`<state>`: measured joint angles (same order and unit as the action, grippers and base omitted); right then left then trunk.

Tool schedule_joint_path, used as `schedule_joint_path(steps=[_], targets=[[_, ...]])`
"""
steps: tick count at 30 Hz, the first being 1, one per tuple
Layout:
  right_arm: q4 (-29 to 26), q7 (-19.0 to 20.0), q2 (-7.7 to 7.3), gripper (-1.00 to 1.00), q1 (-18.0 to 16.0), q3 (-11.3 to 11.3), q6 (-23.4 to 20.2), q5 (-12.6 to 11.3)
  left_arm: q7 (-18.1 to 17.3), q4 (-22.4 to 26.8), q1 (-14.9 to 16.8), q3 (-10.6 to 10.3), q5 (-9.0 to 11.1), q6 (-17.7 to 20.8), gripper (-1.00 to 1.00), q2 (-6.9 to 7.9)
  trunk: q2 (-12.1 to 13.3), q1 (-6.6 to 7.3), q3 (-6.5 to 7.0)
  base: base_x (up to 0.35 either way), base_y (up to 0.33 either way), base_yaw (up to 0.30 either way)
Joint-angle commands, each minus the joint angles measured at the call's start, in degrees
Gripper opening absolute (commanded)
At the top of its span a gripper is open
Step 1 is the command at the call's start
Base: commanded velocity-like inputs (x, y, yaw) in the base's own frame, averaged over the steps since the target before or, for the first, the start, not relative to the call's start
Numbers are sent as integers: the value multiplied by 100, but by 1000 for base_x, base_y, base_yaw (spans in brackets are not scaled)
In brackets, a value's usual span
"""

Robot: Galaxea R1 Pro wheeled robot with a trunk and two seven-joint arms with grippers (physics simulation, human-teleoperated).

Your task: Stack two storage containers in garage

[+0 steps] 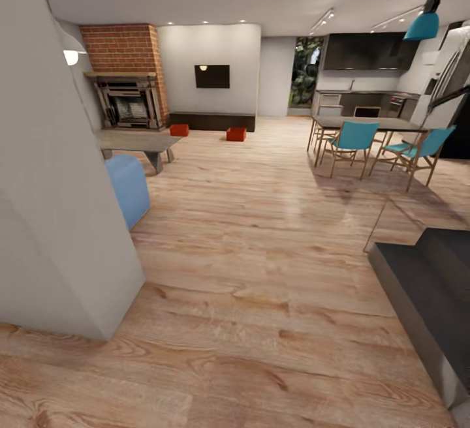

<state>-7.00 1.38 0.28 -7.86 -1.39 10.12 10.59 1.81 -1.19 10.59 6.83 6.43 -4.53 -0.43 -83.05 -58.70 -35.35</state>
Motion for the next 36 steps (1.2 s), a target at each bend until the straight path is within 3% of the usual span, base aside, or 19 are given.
schedule_joint_path(steps=[1, 13, 36], targets=[[6, 2, -6, 100, -5, -11, 16, 13, 3, -13, 5, 29, 34, -30, 100, -1, -2, -2, -5, 237, 131, -282], [6, 2, -19, 100, -5, -11, 16, 13, 3, -13, 5, 29, 34, -30, 100, -1, -2, -2, -5, 236, 131, -258], [6, 2, -2, 100, -5, -11, 16, 13, 3, -13, 5, 29, 35, -30, 100, -1, -2, -2, -5, 232, 131, -8]])
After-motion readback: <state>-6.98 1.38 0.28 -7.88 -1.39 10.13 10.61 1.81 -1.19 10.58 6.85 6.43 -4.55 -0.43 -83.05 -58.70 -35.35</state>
